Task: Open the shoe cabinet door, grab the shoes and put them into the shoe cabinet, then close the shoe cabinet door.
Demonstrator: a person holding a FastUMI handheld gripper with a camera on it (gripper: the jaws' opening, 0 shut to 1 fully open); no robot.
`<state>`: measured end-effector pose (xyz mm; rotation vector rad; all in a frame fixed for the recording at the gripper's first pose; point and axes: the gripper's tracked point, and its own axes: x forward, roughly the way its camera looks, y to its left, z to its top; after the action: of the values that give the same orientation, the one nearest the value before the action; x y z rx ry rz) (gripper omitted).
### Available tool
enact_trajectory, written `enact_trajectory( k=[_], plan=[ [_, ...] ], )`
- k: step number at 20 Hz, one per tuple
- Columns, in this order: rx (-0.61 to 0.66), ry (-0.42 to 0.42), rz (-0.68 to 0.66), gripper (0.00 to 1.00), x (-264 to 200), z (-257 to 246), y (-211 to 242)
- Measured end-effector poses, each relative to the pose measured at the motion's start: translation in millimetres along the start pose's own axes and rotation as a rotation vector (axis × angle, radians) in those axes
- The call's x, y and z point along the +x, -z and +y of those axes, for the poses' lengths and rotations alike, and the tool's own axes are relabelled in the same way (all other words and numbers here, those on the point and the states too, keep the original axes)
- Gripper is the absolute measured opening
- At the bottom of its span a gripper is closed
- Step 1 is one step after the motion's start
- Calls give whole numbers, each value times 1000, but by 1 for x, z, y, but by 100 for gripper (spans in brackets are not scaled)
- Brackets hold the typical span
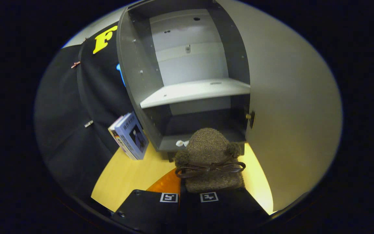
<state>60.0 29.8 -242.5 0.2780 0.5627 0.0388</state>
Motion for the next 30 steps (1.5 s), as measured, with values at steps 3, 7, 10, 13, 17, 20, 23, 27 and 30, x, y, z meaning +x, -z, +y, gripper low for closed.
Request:
enact_trajectory(
  k=[3, 7, 10, 13, 17, 20, 23, 27, 30],
  plan=[
    [-22, -17, -64, 10, -6, 10, -63],
    [-68, 4, -134, 10, 9, 13, -133],
    [-82, 24, -152, 10, 36, 7, -173],
    [-54, 42, -129, 10, 76, -3, -195],
    [-50, 77, -90, 10, 132, -18, -208],
    [-31, 95, -60, 10, 175, -26, -211],
    [-43, 117, -48, 10, 210, -34, -217],
    [-64, 126, -6, 10, 251, -34, -212],
    [-75, 130, 20, 10, 275, -27, -208]
  ],
)
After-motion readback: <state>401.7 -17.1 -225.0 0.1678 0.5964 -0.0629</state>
